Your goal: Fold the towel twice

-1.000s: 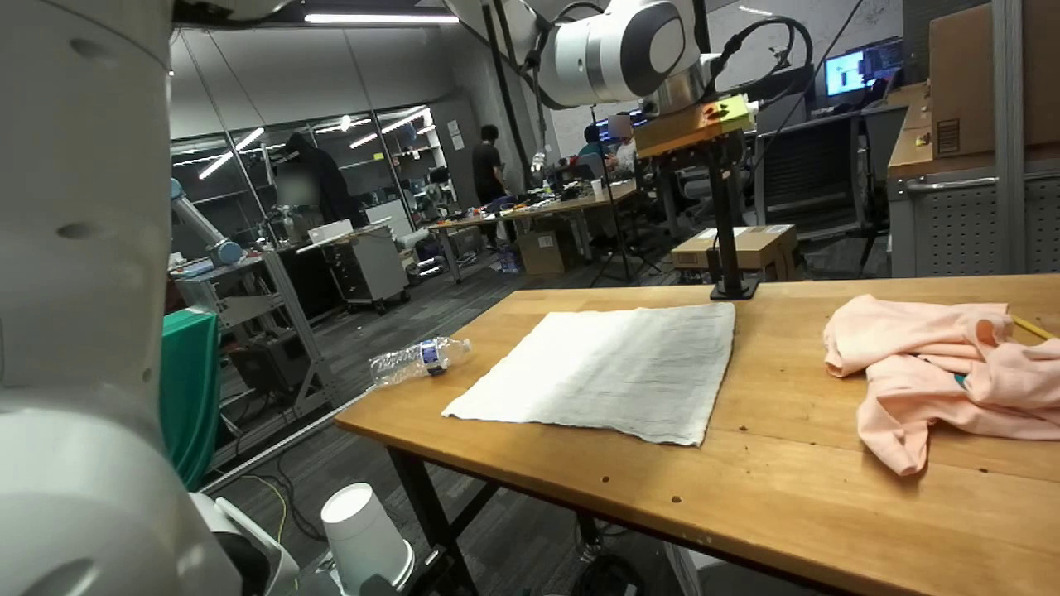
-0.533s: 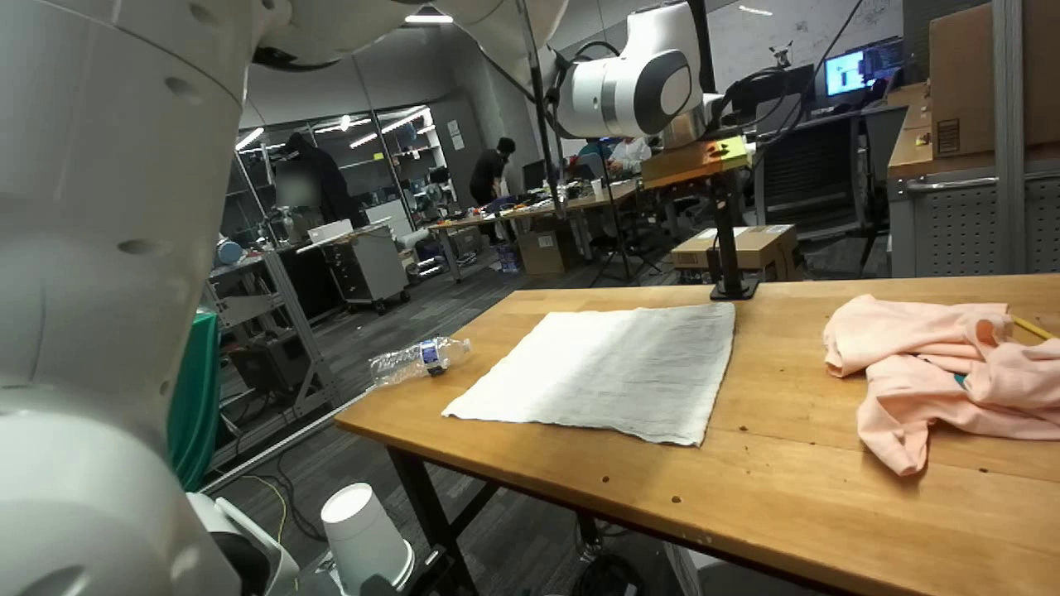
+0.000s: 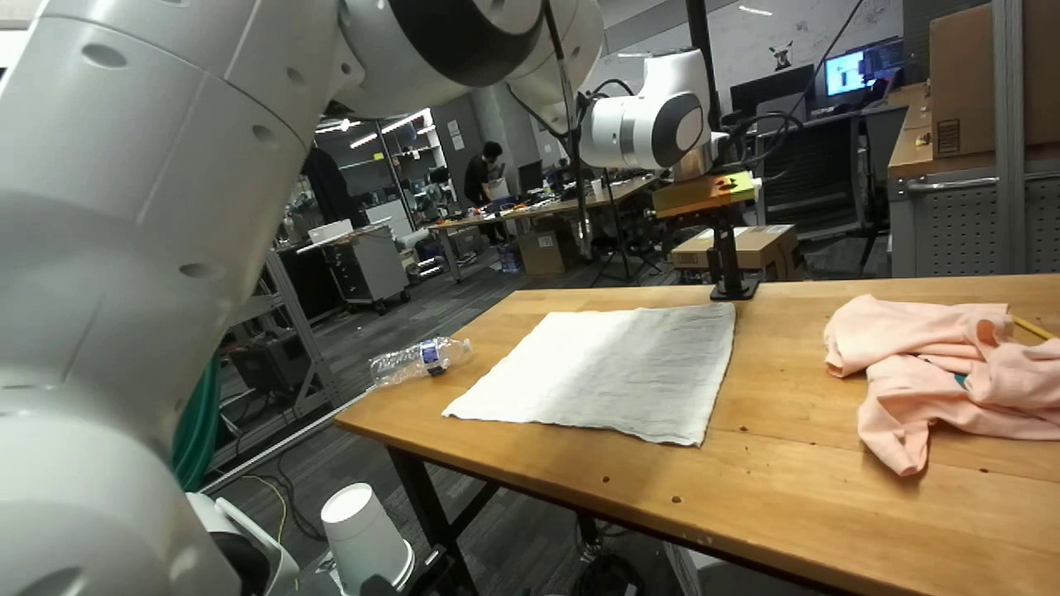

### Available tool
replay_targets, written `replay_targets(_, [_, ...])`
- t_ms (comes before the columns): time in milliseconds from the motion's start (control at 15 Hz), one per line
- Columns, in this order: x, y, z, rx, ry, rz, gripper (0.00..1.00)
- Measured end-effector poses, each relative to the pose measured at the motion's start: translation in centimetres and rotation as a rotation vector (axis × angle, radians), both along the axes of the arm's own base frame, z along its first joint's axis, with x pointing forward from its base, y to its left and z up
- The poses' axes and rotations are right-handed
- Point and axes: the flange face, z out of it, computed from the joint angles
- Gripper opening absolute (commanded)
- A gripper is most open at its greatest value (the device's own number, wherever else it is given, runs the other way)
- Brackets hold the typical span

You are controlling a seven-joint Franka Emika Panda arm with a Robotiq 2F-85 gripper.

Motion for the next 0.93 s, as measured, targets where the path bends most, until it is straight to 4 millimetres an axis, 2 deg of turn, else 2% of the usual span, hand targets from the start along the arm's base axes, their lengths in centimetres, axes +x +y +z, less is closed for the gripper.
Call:
replay_targets(467, [1.0, -3.2, -3.4, -0.04, 0.084, 0.051, 1.0])
replay_targets(933, [1.1, -3.1, -6.6, -0.049, 0.155, 0.098, 1.0])
